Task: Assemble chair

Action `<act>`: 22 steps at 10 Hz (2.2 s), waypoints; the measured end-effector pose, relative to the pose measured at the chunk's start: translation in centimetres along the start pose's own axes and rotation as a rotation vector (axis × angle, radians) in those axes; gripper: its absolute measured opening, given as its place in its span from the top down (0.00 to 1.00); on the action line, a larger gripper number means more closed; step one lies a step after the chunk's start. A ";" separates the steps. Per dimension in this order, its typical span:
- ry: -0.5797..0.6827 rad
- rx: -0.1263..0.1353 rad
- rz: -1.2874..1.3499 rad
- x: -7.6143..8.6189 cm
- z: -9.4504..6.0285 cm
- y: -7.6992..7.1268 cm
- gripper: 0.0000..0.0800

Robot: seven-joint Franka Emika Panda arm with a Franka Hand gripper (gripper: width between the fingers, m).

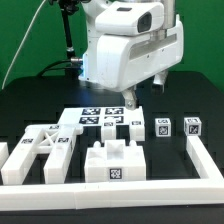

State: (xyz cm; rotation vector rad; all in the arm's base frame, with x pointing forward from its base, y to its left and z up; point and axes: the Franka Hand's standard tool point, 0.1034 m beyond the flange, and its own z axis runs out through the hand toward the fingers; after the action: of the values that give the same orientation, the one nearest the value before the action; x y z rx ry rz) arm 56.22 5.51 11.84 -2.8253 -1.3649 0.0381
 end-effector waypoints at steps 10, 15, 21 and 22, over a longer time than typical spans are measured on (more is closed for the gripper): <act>-0.002 -0.001 0.262 -1.2 1.1 1.4 0.19; 0.026 0.039 0.584 -3.3 3.1 3.4 0.19; 0.024 0.038 0.876 -5.0 7.4 6.4 0.19; 0.015 0.044 0.878 -5.1 8.5 6.1 0.19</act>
Offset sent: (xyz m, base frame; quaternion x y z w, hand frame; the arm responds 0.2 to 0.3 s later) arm 0.0000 0.0000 0.0000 0.0000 0.0000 0.0000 1.0000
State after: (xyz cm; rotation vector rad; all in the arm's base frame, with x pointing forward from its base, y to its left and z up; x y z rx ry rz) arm 57.63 -2.37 3.41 -3.1032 -0.0334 0.0449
